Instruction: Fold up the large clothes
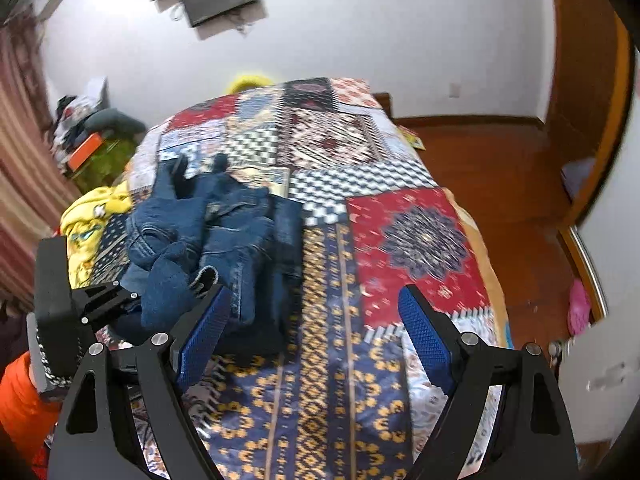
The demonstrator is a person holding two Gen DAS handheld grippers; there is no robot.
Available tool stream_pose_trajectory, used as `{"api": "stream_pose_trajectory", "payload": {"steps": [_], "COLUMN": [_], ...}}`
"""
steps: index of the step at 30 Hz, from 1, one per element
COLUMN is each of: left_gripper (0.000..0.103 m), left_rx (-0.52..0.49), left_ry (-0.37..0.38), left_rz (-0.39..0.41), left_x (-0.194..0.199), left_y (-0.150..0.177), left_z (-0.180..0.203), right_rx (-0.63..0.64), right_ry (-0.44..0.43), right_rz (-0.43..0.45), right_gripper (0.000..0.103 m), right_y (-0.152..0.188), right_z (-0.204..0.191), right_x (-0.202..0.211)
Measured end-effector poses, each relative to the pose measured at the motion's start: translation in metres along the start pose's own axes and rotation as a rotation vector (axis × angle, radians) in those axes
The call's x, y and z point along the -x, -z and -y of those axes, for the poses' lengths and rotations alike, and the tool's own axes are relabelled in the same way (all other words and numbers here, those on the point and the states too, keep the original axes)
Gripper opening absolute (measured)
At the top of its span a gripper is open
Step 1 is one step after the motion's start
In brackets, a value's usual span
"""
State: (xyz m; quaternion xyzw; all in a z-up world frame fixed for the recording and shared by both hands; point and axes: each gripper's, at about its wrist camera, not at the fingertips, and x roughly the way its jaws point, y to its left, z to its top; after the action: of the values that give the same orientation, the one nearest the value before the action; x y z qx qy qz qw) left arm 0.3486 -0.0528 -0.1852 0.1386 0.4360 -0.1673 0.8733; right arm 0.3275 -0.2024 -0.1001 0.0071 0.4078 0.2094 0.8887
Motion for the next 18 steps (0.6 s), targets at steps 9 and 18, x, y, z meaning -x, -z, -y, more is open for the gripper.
{"api": "stream_pose_trajectory", "payload": {"steps": [9, 18], "left_gripper": [0.087, 0.089], "left_rx": [0.182, 0.353], "left_ry": [0.132, -0.054], "left_rz": [0.01, 0.065], "left_x": [0.026, 0.07], "left_y": [0.003, 0.039], "left_z": [-0.031, -0.104], "right_rx": [0.07, 0.169], "right_ry": [-0.033, -0.077], "right_rz": [0.02, -0.032], "right_gripper": [0.083, 0.083], "right_y": [0.001, -0.009], "right_z": [-0.028, -0.066], "right_x": [0.0, -0.017]}}
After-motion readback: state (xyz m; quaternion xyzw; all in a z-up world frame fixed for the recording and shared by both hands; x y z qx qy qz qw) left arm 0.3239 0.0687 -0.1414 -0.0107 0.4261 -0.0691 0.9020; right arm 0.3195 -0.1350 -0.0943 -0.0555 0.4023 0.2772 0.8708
